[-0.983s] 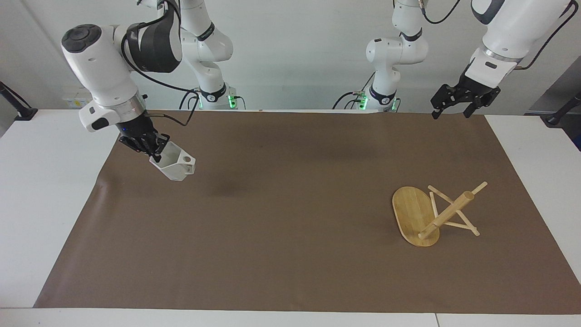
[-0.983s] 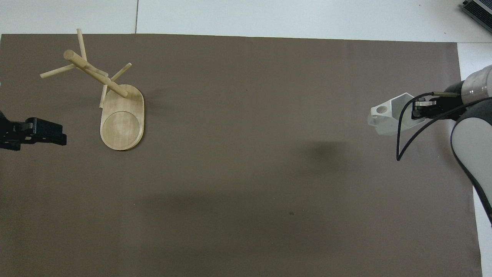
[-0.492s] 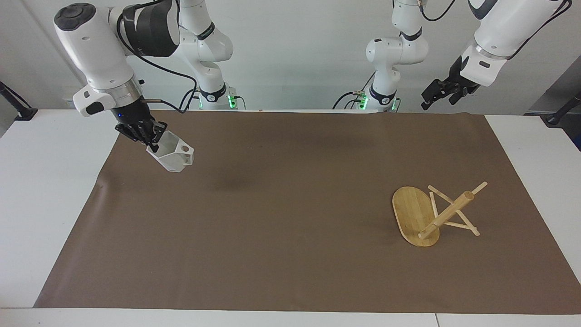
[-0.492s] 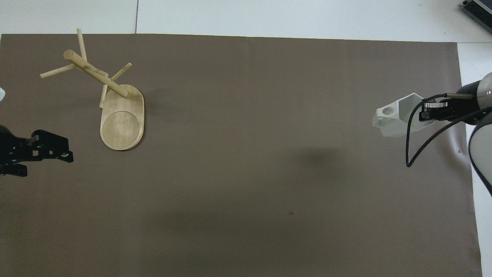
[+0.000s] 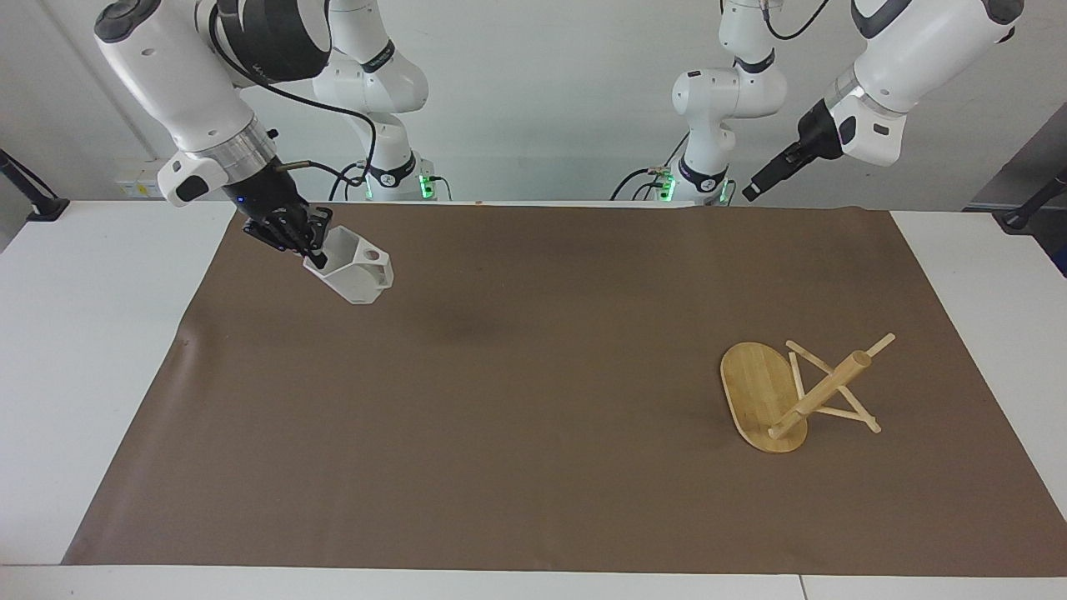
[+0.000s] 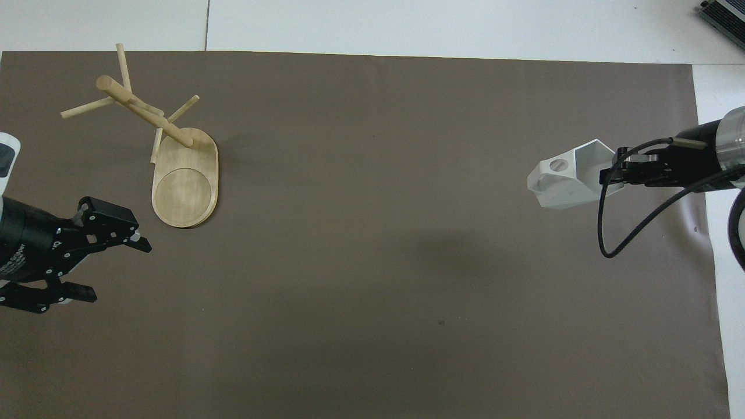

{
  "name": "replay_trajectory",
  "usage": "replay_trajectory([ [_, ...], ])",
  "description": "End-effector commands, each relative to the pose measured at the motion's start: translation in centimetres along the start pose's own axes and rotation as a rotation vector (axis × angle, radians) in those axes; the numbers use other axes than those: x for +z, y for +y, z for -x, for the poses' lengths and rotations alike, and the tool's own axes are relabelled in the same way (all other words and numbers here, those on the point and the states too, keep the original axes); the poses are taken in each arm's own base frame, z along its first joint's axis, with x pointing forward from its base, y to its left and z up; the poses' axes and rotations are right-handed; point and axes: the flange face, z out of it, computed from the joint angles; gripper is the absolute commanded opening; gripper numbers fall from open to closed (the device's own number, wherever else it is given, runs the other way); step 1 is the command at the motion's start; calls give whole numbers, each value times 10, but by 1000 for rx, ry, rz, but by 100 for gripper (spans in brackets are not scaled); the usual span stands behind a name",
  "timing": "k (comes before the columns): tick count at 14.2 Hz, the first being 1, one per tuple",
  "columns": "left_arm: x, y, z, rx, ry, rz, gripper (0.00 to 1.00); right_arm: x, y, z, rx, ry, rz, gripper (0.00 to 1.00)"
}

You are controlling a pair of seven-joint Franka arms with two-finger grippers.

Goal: Hang cup on rack
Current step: 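Carry the cup toward the center while the left gripper opens and advances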

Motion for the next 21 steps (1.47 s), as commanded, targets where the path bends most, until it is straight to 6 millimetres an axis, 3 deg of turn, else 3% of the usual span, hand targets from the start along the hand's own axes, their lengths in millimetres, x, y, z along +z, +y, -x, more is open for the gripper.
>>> replay_trajectory([
  [1,6,-12,-4,-156,-72,90,100,0,-26,12,-13,-25,-73,0],
  [7,14,-4,-21,-458,-232,246,100,12,-94,34,-80,-72,-195,0],
  [14,48,6,-53,-721,-445,370,100,26,-150,59,-135,-81,-291,0],
  [17,77,19,-56,-837,-575,398,100,40,-190,78,-104,-55,-328,0],
  [19,82,19,-57,-850,-600,408,100,45,-222,90,-65,-16,-353,0],
  [21,85,19,-59,-858,-624,415,100,55,-235,97,-71,-9,-360,0],
])
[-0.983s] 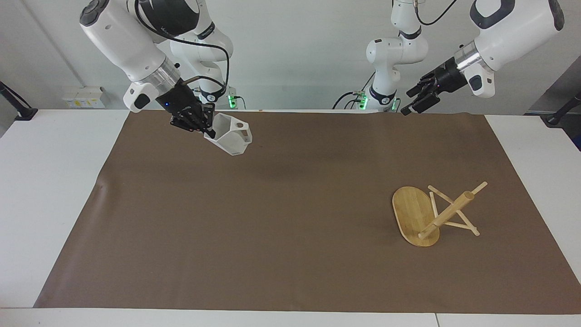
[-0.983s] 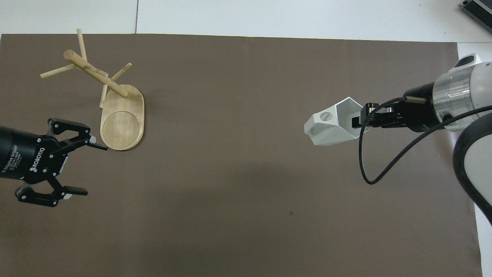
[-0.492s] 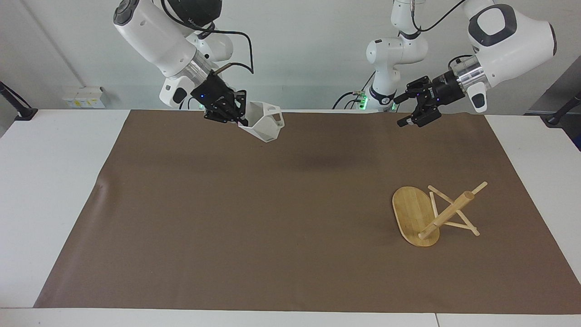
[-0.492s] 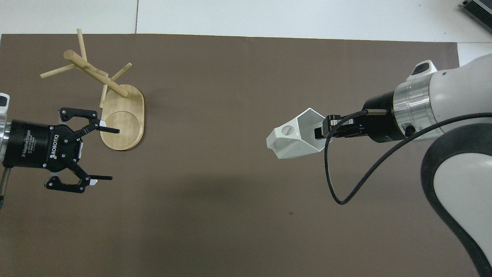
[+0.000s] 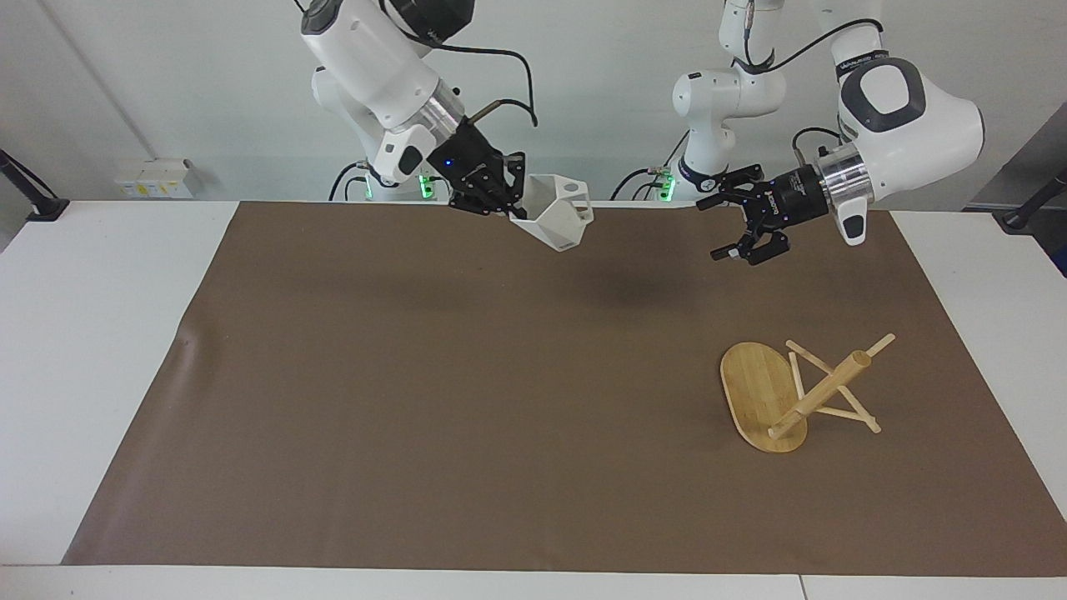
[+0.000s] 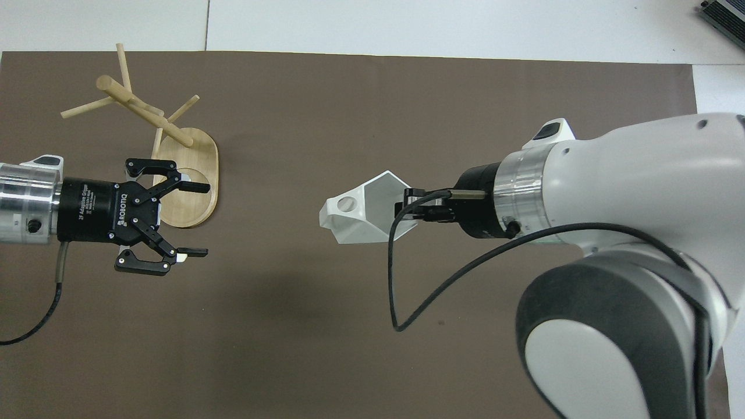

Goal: Hang cup on rack
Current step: 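Carry the cup toward the center while the left gripper opens and advances, then grasp the cup with the left gripper from the right gripper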

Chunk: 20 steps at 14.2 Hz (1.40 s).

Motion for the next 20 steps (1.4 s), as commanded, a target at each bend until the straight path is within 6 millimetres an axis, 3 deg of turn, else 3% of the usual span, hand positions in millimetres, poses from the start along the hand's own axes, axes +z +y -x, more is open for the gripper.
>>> replay_trajectory([
  [1,3,-3,-2,-32,-32,23,100,8,-6,12,22,8,-36,0],
  [5,8,-6,3,-26,-60,1,100,23,-18,20,12,-8,-54,0],
  [10,46,-18,26,24,-43,-54,100,44,-36,32,-7,6,-69,0],
  [15,61,-43,17,84,-47,-130,100,67,-52,37,-1,21,-87,0],
  [20,61,-48,16,83,-51,-137,100,73,-54,39,1,18,-87,0],
])
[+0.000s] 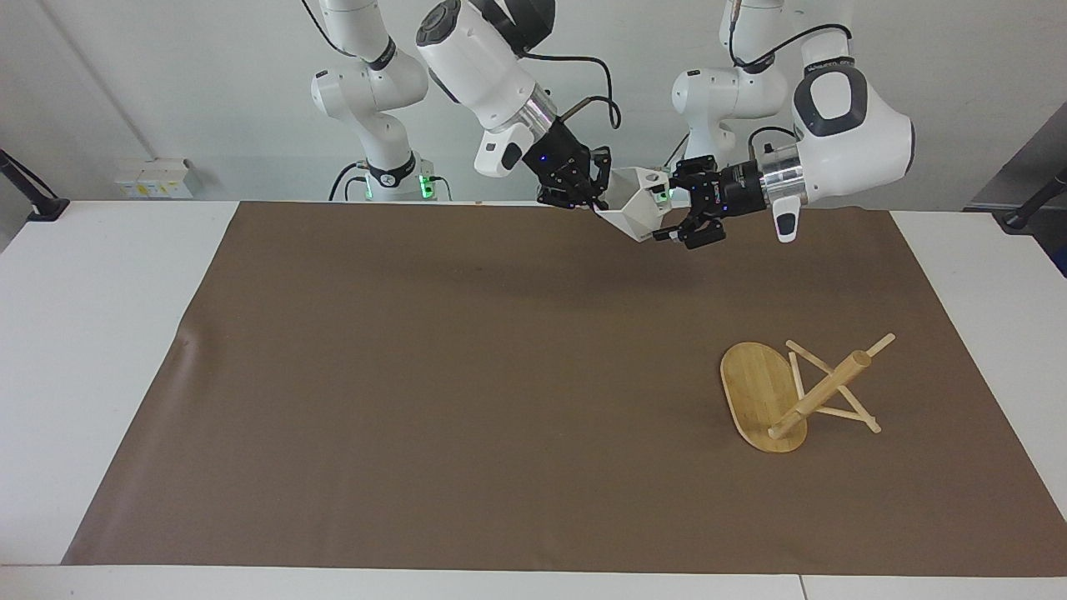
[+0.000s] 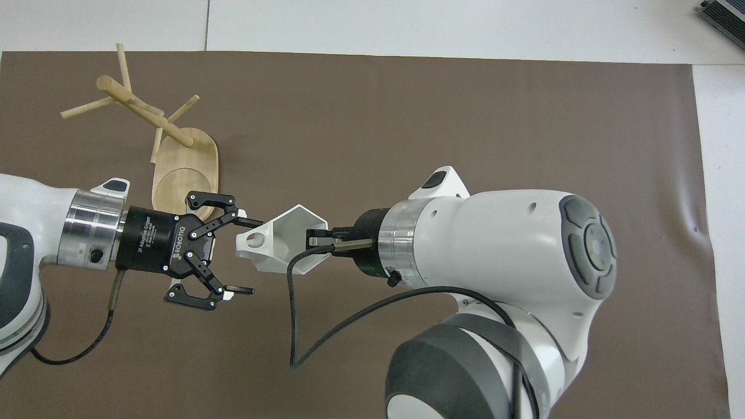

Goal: Hang cup on rack
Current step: 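Grasp the cup with the left gripper from the right gripper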

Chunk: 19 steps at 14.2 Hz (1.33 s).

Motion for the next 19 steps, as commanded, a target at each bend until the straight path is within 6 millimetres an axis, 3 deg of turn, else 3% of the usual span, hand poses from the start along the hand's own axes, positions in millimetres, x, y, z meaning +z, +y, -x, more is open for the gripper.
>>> replay_trajectory([
  [1,2,-13,-2,9,-26,-3,100,-1,-1,1,29,7,-27,0],
  [4,5,-23,-9,-7,-36,12,100,-1,0,0,29,7,-26,0],
  [12,1,-12,-8,-27,-68,134,100,0,1,-1,30,7,-26,0],
  [19,18,-9,-5,-30,-59,169,100,0,0,-2,33,8,-29,0],
])
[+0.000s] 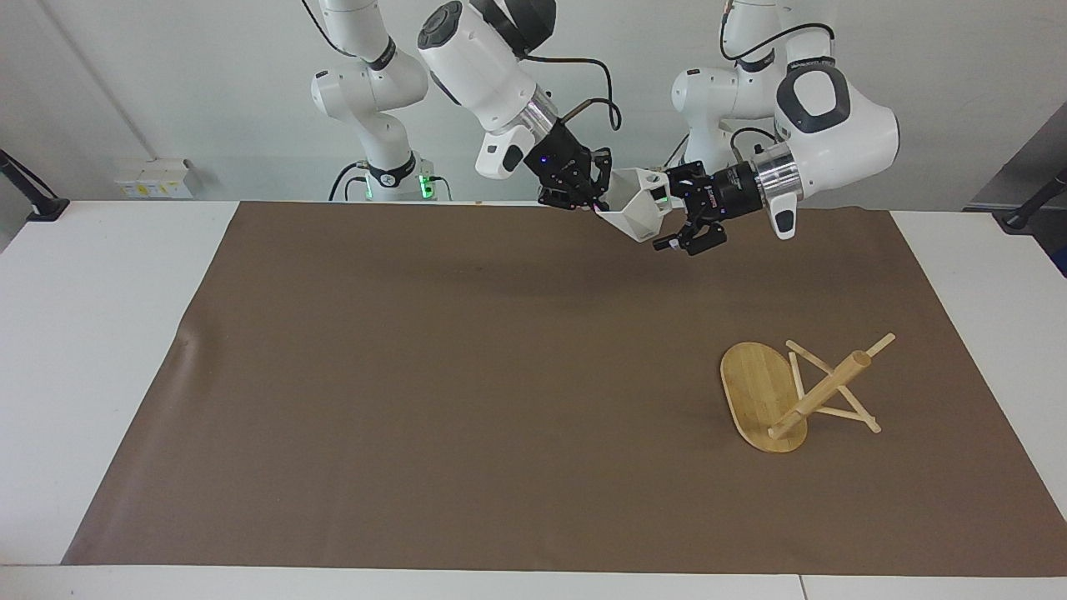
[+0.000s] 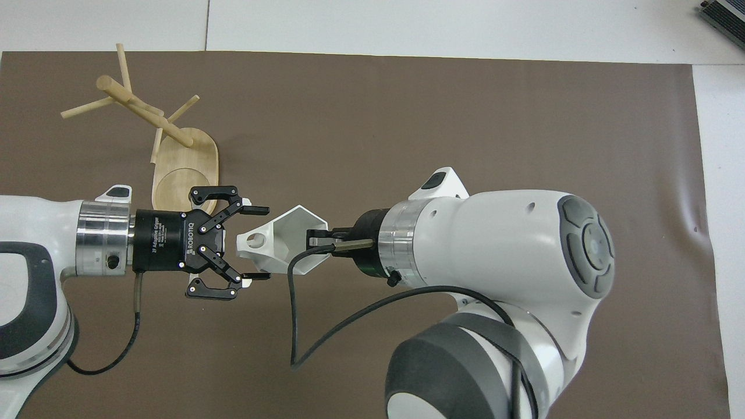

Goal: Hang cup on rack
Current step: 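Grasp the cup with the left gripper from the right gripper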

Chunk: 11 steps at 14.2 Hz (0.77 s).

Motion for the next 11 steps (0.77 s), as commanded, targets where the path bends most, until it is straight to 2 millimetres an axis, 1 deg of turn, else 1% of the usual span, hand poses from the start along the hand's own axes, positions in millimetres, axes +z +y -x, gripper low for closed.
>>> replay_trajectory([
  [1,2,-10,-3,-5,-18,17,100,-1,-1,-1,32,9,-31,0],
  [3,0,-10,-3,-5,-19,12,99,-1,-1,-2,32,10,-31,0],
  [5,-3,-10,-3,-9,-26,2,35,-1,-1,-2,32,10,-31,0],
  [6,-4,-11,-2,-1,-30,-6,11,-1,-1,-2,32,10,-31,0],
  [7,-7,-10,-3,0,-30,-6,0,-1,-1,-2,32,10,-31,0],
  [10,-14,-9,-5,-4,-32,-5,0,-2,-1,-3,44,11,-32,0],
  [11,-20,-7,-9,-11,-32,3,0,-3,-1,-3,53,14,-33,3],
])
